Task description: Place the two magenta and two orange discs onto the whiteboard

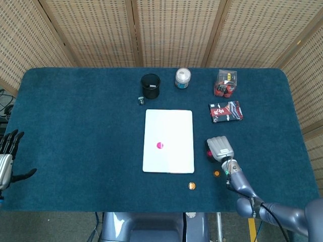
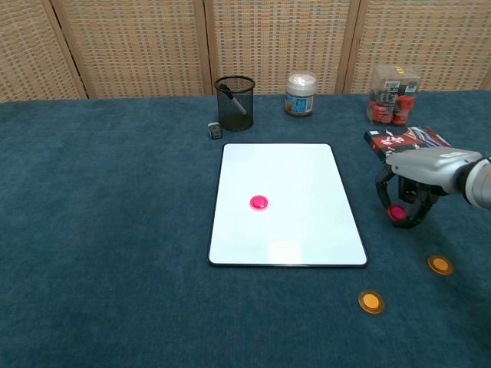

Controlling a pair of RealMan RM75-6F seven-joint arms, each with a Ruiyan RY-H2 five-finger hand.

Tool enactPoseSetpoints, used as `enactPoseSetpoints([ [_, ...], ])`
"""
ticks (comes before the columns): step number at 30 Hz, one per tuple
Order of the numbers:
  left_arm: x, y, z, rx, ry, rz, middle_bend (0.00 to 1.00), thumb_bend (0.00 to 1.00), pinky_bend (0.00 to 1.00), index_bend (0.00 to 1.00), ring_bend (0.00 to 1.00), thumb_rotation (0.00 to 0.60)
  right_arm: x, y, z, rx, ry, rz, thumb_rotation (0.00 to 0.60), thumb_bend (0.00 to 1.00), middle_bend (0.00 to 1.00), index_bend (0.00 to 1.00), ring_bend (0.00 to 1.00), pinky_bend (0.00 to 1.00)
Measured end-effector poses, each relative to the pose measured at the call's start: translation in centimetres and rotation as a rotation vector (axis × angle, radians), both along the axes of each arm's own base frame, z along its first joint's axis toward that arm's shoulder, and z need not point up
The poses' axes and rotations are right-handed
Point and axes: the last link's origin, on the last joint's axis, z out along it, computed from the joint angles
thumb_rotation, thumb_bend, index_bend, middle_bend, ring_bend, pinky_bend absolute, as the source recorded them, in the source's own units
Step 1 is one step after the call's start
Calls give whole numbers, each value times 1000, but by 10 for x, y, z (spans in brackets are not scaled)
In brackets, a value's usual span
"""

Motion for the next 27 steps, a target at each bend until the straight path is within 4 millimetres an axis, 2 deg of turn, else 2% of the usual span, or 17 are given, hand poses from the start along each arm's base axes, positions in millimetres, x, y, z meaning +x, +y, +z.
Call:
enactPoseSetpoints([
  [7,-1,1,1,4,-8,5,0,0,0,0,0,600,45,-21,0,-21,-38,37,600,311,941,554,983,1000],
  [13,-4,3,3,-3,-25,18,0,0,0,0,0,600,79,-36,-14,-22,-57,25,600,311,941,545,983,1000],
  [17,-6,5,5,-10,-37,27,0,0,0,0,0,600,94,-44,-29,-19,-48,5,600,234,941,284,983,1000],
  [18,-7,6,6,-10,-40,30,0,0,0,0,0,600,98,-46,-35,-21,-39,5,600,222,941,237,983,1000],
  [20,-8,8,7,-12,-45,34,0,0,0,0,0,600,105,-48,-41,-24,-24,17,600,223,941,209,983,1000],
  [23,-9,8,8,-13,-49,36,0,0,0,0,0,600,108,-46,-42,-26,-13,29,600,236,941,211,983,1000],
  [27,-9,8,9,-14,-53,35,0,0,0,0,0,600,110,-36,-38,-12,-28,48,600,253,941,316,983,1000],
])
